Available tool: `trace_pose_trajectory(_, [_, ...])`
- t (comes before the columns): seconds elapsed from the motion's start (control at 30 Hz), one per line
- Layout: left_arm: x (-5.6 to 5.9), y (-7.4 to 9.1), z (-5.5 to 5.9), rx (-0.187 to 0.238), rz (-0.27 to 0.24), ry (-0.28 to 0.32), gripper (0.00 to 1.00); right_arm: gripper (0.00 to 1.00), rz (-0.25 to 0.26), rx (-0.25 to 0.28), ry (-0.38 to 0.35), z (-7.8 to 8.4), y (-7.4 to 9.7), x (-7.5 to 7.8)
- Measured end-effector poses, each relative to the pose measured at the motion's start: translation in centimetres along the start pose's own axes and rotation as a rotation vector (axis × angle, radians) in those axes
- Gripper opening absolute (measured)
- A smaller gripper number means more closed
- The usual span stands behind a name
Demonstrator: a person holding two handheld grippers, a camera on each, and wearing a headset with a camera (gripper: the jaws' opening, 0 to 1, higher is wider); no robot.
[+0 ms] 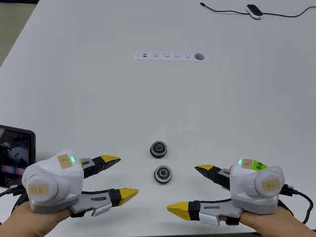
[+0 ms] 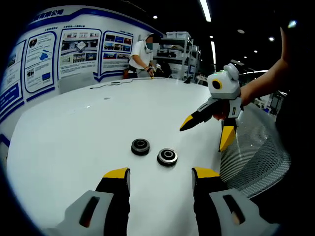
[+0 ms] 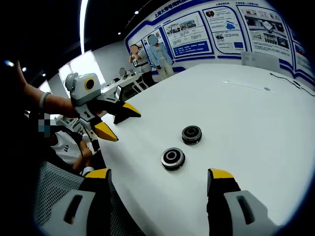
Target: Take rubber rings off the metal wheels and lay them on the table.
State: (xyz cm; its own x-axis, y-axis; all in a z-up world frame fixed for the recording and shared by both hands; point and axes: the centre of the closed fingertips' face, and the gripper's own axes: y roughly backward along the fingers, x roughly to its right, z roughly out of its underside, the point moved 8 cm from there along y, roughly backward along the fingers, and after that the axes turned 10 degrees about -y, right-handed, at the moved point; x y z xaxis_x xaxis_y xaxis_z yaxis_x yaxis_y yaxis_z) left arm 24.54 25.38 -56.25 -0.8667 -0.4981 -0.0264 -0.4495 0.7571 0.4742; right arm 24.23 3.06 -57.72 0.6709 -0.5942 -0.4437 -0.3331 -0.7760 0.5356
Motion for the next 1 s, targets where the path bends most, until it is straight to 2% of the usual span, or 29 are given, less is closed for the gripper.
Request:
trace_pose_trajectory(0.5, [0.1,-1.7,-0.9,-0.015,0.057,-0.059,0.37,0.77,-0.039,0.009,-0.085,-0.4,-1.0,0.0])
trace_pose_trajectory(1.0, [0.0,-3.7,-1.7,-0.029,0.113,-0.101,0.29,0.76,-0.07,0.007,-0.125,-0.4,-1.8,-0.1])
